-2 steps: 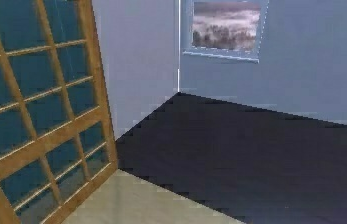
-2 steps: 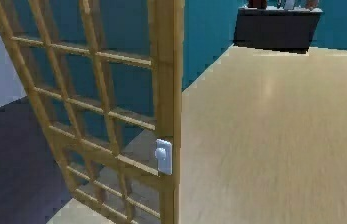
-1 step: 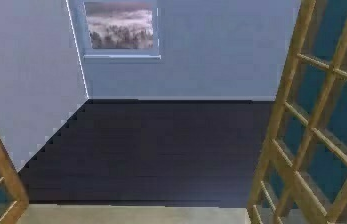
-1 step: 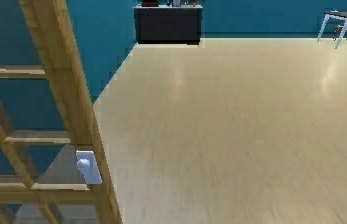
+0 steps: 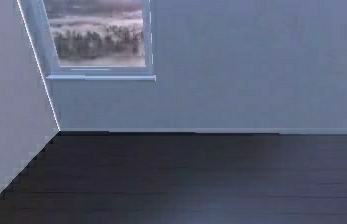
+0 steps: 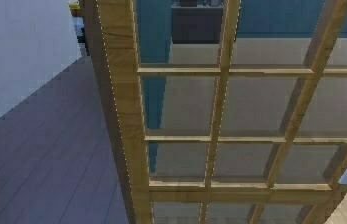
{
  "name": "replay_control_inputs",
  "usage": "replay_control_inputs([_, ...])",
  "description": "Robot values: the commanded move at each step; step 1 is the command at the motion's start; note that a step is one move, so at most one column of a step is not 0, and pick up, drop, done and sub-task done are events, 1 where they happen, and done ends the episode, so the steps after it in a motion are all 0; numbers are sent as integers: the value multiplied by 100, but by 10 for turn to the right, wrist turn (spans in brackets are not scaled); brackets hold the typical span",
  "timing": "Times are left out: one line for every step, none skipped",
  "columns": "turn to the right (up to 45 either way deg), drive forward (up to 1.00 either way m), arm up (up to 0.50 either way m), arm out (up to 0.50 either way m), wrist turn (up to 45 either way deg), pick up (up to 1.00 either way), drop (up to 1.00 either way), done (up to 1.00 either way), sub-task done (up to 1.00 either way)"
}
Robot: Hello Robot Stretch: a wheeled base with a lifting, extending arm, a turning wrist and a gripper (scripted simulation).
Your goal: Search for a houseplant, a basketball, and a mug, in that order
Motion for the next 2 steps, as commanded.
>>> replay_control_inputs([30, 0, 0, 0, 0, 0, 0, 0, 0])
replay_control_inputs([0, 35, 0, 0, 0, 0, 0, 0, 0])
